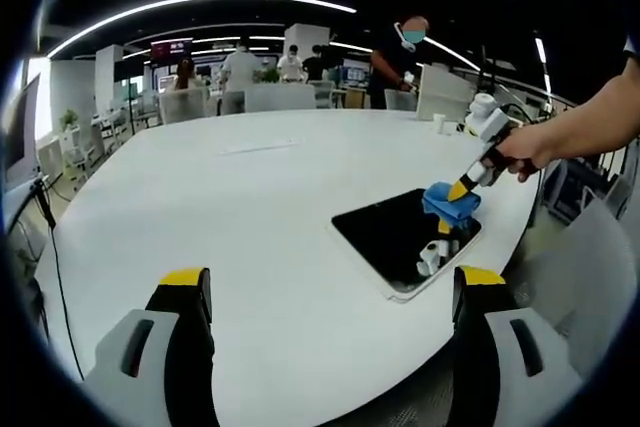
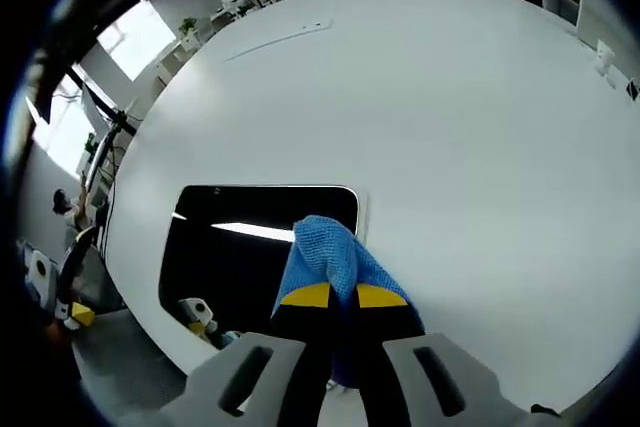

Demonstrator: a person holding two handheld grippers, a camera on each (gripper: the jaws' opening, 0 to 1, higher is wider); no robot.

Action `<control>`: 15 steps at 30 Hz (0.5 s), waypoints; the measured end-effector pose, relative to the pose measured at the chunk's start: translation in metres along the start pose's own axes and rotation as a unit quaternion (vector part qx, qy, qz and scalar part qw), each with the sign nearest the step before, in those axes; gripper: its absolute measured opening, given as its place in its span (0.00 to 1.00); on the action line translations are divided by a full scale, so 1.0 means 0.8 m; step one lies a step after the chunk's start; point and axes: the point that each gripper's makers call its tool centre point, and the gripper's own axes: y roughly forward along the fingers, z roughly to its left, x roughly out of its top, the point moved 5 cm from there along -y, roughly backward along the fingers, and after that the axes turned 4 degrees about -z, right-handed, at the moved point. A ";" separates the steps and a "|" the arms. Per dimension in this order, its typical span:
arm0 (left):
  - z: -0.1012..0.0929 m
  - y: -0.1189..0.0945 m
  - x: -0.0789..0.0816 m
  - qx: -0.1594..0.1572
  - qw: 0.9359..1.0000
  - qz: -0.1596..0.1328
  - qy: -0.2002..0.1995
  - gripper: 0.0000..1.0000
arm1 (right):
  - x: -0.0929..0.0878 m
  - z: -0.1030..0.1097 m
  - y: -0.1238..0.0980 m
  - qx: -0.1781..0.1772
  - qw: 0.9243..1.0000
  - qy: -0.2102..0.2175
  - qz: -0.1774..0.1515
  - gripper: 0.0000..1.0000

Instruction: Wipe the mirror surface with the cleaning cloth until all visible marks leave the cleaned area.

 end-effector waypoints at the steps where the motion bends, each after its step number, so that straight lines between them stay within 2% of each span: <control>1: 0.000 0.000 0.000 0.002 1.000 0.001 0.000 0.99 | -0.001 0.000 0.000 0.000 1.000 0.008 -0.002 0.01; 3: 0.000 -0.001 0.000 0.002 1.000 0.002 0.003 0.99 | -0.002 0.000 0.000 0.002 1.000 0.027 -0.002 0.02; 5: 0.001 -0.001 0.001 0.003 1.000 0.001 0.005 0.99 | -0.005 -0.001 -0.002 0.004 1.000 0.019 -0.002 0.02; 11: 0.003 -0.001 0.000 0.007 1.000 0.002 0.003 0.99 | -0.017 0.001 -0.008 -0.006 0.999 0.034 -0.013 0.02; 15: 0.003 0.000 0.001 0.007 1.000 0.002 0.003 0.99 | -0.026 0.005 -0.012 -0.009 1.000 0.020 -0.014 0.02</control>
